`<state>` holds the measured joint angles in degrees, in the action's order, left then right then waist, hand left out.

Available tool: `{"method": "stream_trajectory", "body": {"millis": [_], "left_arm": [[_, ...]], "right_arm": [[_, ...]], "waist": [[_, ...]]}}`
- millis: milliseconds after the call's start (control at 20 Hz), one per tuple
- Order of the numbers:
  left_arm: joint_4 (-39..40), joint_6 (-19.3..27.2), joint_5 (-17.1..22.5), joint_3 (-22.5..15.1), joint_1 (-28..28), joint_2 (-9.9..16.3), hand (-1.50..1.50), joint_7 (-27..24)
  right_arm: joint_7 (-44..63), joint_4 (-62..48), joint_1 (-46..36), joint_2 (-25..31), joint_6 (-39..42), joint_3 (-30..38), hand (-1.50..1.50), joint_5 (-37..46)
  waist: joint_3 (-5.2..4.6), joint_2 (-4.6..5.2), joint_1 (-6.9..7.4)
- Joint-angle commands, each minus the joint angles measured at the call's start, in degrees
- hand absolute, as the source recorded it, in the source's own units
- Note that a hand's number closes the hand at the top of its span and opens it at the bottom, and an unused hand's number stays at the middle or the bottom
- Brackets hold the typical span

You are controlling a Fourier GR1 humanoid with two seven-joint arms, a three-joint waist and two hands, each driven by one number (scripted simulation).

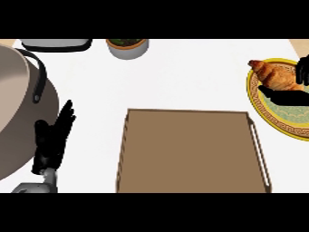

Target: Pick the croissant from the tray and place it in the plate

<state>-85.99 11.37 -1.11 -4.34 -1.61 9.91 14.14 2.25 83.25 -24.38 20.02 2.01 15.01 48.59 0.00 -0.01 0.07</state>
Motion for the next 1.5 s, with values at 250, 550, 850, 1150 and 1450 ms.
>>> {"method": "stream_trajectory", "body": {"millis": [250, 550, 850, 1150, 1450], "left_arm": [[0.4, -1.96, -0.15, 2.1, -0.89, 0.91, 0.0, 0.53], [3.5, -1.96, -1.15, 1.77, -1.37, -0.91, 0.0, -2.19], [6.63, -0.38, -2.73, 0.62, -2.91, -3.24, 0.0, -3.85], [7.27, -2.0, -1.77, 1.08, -6.04, -2.79, 0.0, -2.52], [2.3, -1.82, -2.52, 0.5, 0.24, -2.18, 0.0, -3.43]], "right_arm": [[-5.7, -23.19, -8.75, 7.16, -4.42, 5.04, 1.5, -0.22], [-12.52, -40.21, -12.7, 10.57, -8.54, 5.74, 1.5, 0.82], [-16.13, -53.84, -16.39, 11.55, -5.34, 4.62, 1.5, 2.04], [-19.68, -65.0, -18.54, 16.92, 2.89, 3.98, -1.5, 3.59], [-34.04, -66.92, -19.17, 19.41, 6.17, 7.17, -1.5, -0.85]], "waist": [[0.02, 0.2, 0.76], [0.03, 0.31, 0.78], [0.06, 0.59, 1.27], [0.16, 1.13, 1.96], [0.21, 0.78, 2.08]]}}
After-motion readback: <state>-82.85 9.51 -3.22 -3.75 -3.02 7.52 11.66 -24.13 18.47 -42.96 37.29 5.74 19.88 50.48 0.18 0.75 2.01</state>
